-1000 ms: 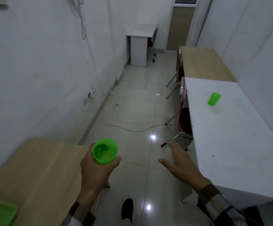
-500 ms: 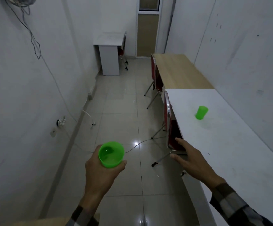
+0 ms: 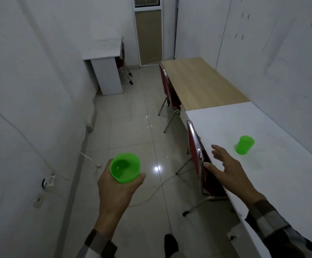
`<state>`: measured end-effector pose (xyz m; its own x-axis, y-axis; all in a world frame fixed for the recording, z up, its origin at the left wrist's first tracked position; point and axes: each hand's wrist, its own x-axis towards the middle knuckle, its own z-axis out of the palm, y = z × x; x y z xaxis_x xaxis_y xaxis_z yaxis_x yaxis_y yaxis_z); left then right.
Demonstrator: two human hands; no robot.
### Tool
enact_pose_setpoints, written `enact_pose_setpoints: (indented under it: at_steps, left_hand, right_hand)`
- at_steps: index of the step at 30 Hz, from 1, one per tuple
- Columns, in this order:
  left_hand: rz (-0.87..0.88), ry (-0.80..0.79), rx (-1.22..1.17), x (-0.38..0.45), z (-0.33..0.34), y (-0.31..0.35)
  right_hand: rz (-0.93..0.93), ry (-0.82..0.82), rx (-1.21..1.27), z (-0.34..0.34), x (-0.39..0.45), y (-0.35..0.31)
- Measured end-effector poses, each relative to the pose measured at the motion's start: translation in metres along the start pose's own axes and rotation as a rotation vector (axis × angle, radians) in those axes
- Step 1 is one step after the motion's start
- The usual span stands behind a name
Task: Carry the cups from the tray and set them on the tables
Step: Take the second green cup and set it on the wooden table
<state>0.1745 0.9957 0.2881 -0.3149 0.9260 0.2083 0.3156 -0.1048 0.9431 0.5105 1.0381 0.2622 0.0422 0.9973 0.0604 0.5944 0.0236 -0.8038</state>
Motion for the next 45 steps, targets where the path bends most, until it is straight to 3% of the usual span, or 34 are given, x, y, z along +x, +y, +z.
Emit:
enact_pose_setpoints:
  at_steps: [11, 19, 33, 39, 45]
  left_hand:
    - [0.002, -0.052, -0.014, 0.210, 0.079, -0.010]
    - [0.006, -0.112, -0.015, 0.384, 0.134, -0.058]
    - [-0.001, -0.298, -0.052, 0.694, 0.232, -0.094]
    - [-0.007, -0.354, -0.035, 0.779, 0.296, -0.104]
    - [-0.042, -0.337, -0.009, 0.858, 0.378, -0.123]
  right_hand:
    - [0.088, 0.029, 0.120, 0.027, 0.206, 0.000]
    - [0.162, 0.076, 0.079, 0.063, 0.366, 0.015]
    - [0.259, 0.175, 0.125, 0.120, 0.635, -0.014]
    - [0.262, 0.168, 0.065, 0.131, 0.739, 0.028]
    - [0.313, 0.161, -0.120, 0.130, 0.866, 0.119]
